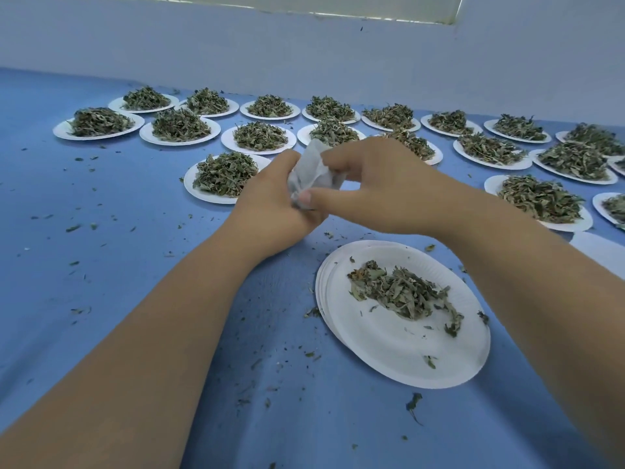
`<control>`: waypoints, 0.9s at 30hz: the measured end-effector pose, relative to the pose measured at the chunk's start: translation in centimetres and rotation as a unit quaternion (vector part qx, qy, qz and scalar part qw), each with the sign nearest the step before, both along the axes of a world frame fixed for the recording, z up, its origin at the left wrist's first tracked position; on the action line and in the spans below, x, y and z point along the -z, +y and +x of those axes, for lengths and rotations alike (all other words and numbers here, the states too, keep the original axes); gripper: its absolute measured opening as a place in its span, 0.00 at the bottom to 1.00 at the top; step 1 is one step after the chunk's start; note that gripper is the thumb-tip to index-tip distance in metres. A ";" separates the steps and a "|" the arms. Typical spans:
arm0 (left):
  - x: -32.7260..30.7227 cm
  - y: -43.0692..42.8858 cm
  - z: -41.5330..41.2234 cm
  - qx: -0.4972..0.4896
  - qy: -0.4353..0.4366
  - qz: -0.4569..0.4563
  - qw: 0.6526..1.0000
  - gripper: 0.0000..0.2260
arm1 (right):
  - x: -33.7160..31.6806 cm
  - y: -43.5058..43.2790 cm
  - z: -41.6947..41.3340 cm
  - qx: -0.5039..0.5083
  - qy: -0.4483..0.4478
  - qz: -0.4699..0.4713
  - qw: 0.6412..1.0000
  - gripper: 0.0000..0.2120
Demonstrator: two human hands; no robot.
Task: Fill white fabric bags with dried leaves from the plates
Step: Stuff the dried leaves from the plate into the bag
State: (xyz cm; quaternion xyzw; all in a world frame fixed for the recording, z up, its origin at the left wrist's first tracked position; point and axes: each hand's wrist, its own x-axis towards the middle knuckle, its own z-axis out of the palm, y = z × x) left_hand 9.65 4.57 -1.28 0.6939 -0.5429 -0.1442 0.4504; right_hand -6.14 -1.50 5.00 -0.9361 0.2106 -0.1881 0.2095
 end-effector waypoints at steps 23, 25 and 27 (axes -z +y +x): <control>0.3 0.3 0.3 0.029 0.066 -0.009 0.997 0.09 | -0.8 -0.2 -1.3 0.017 -0.049 0.047 0.998 0.29; 0.1 0.4 0.2 0.043 0.060 -0.007 0.997 0.10 | -0.9 -0.1 -1.2 0.002 -0.003 0.078 0.997 0.29; -0.2 0.6 -0.3 0.074 0.017 -0.009 0.997 0.11 | -0.5 -0.1 -0.9 -0.004 0.048 0.083 0.995 0.29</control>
